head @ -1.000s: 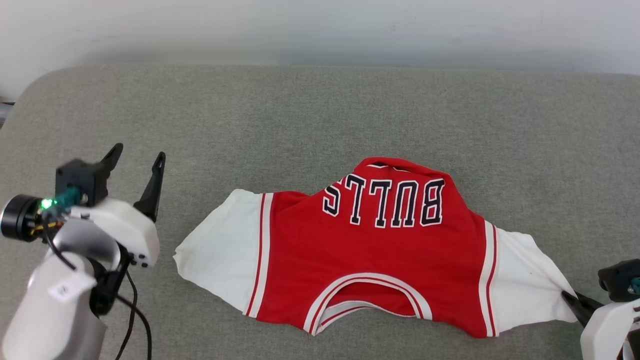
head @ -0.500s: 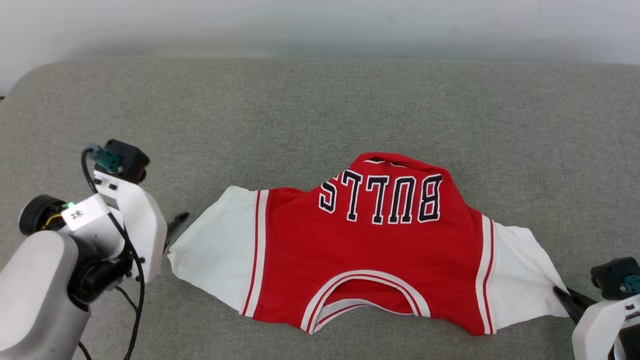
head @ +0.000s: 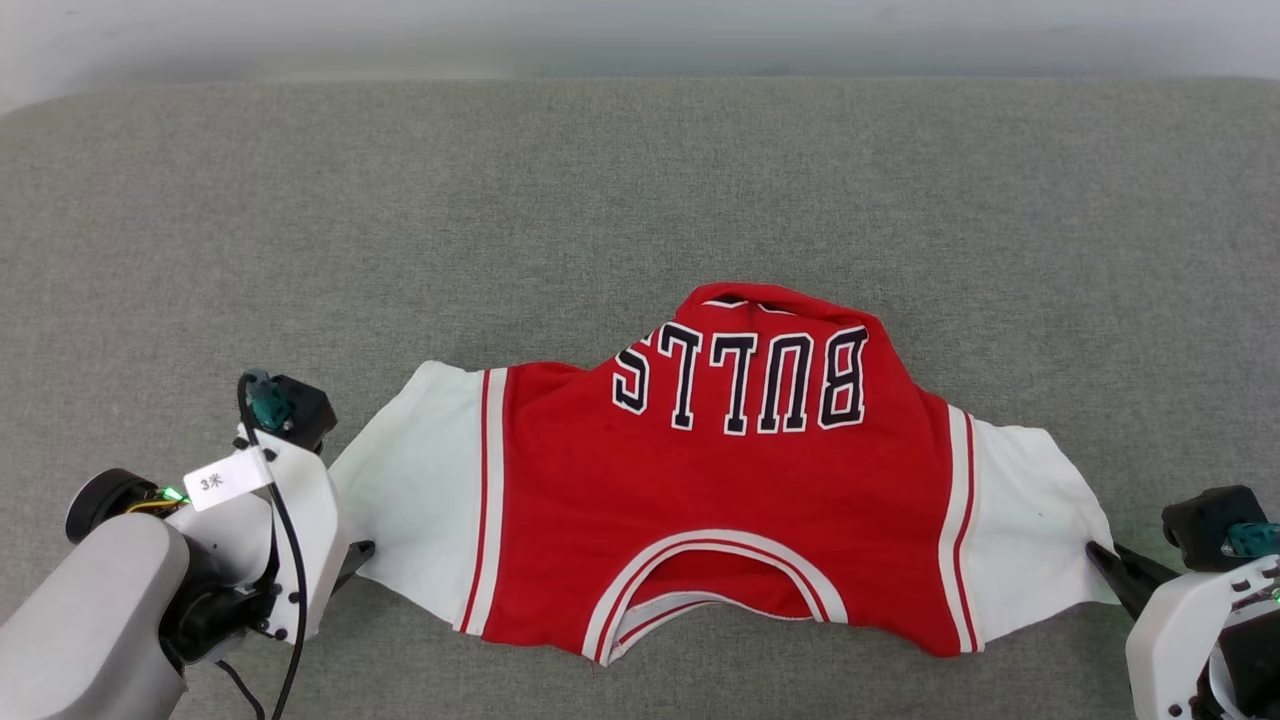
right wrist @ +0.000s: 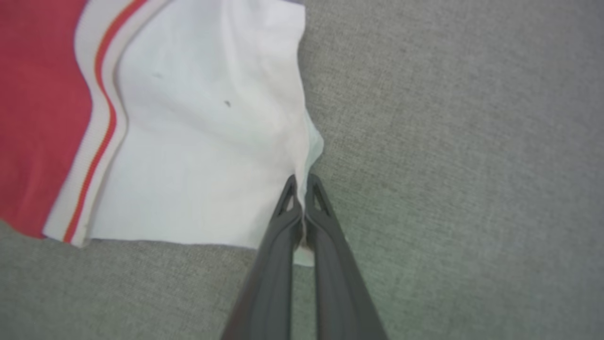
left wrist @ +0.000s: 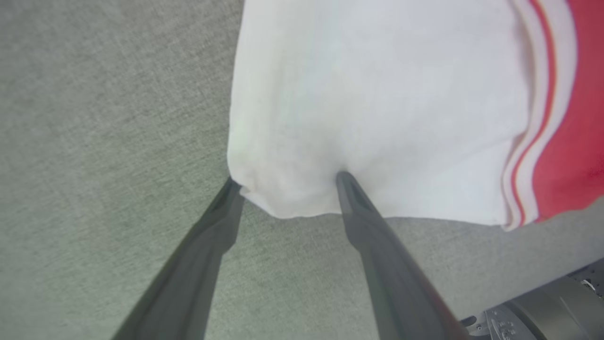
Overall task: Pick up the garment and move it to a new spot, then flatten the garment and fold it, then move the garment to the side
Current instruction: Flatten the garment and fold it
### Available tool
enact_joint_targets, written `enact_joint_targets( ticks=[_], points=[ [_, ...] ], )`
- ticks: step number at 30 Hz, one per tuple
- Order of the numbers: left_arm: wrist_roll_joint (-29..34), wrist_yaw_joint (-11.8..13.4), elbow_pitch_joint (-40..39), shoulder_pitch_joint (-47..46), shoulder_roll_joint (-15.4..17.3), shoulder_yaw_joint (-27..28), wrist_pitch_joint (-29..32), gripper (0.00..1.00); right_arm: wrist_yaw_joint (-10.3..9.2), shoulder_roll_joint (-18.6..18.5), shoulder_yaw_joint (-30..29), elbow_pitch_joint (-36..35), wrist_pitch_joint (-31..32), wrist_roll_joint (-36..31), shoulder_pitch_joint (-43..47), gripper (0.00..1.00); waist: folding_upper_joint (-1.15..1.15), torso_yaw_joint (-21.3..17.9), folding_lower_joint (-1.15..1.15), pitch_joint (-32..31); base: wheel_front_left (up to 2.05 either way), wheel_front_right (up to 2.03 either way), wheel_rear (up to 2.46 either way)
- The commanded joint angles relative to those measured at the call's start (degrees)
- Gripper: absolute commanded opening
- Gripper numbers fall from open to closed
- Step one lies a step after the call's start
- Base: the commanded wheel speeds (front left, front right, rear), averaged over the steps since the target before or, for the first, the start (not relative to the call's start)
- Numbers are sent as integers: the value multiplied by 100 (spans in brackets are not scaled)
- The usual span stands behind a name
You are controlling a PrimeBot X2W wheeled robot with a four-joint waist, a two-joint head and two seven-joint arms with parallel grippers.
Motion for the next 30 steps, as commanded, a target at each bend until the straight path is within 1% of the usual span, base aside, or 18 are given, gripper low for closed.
enact_joint_targets(
  ticks=[1,4,9,10,11,12,13,15,20,25,30],
  points=[
    [-51,-2,158,18,-34,-86,-33,100,-10,-15,29,18,-30,-16,-82,0,0,-32,0,45,0,0,0],
    [-35,-2,422,27,-35,-353,-15,100,-10,-43,85,26,-36,3,-152,0,0,-77,0,101,0,0,0],
    [-191,-1,655,4,-60,-745,-18,100,-10,-89,114,46,-61,40,-220,0,0,-95,0,133,0,0,0],
    [-222,-1,683,-13,-49,-800,-50,95,-10,-93,115,48,-62,47,-227,0,0,-94,0,132,0,0,0],
    [-269,-1,702,-36,-48,-824,-100,3,-10,-94,121,45,-59,52,-230,0,0,-93,0,129,0,0,0],
    [-269,-1,702,-36,-48,-824,-100,3,-10,-94,121,45,-59,52,-230,0,0,-93,0,129,0,0,0],
    [-321,-1,724,-50,-58,-849,-137,0,-10,-88,133,40,-60,57,-234,0,0,-90,0,123,0,0,0],
    [-357,-1,767,-75,-57,-877,-235,0,-10,-66,159,24,-73,71,-238,0,0,-83,0,106,0,0,0],
    [-361,-2,774,-198,-45,-795,-726,0,-9,-40,164,-24,-141,129,-188,0,0,-36,0,-40,0,0,0],
    [-272,4,440,-337,36,-588,-1410,0,-10,-63,55,-165,-276,129,-91,0,0,28,0,-264,0,0,0],
    [-180,113,-80,-374,114,-392,-1925,0,-10,-7,-157,-448,-369,221,-13,0,0,108,0,-501,0,0,0]
  ],
)
